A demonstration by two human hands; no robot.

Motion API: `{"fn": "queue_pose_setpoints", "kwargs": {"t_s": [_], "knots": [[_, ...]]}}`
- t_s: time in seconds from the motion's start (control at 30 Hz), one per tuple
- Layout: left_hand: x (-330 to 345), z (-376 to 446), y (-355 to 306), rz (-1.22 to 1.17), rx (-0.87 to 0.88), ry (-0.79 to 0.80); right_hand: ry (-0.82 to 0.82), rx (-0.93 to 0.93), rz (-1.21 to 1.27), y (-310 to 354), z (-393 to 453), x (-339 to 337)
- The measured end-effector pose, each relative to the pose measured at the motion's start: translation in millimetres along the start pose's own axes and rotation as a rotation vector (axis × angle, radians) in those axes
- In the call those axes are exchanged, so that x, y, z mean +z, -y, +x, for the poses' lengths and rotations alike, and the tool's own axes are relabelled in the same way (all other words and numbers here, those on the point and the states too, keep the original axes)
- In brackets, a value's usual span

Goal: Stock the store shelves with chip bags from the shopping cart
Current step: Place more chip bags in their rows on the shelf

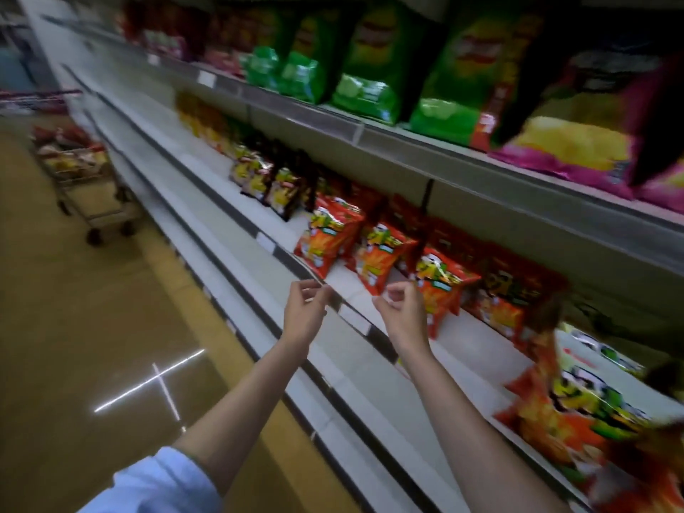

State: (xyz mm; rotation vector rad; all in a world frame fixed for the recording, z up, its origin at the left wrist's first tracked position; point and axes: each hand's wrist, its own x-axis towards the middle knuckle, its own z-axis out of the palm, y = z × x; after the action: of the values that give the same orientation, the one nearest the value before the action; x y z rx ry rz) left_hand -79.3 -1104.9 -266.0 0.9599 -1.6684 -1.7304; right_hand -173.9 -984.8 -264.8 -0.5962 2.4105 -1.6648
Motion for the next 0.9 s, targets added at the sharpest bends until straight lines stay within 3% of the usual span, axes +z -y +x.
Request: {"fn": "queue_pose_setpoints", "kwargs": {"t_s": [0.4,0.67,0.9], "knots": [[-224,108,-17,-0.077,-0.004,-0.358,0.385,-0.151,0.054,106,35,254],[-313,174,-5,-0.073,-0.027,-0.495,0.548,-0.221,0.053,150,55,391],[-395,282,-16,0.014,-0.040,-0.610,0.657,-0.204,0.125,185,123,522]]}}
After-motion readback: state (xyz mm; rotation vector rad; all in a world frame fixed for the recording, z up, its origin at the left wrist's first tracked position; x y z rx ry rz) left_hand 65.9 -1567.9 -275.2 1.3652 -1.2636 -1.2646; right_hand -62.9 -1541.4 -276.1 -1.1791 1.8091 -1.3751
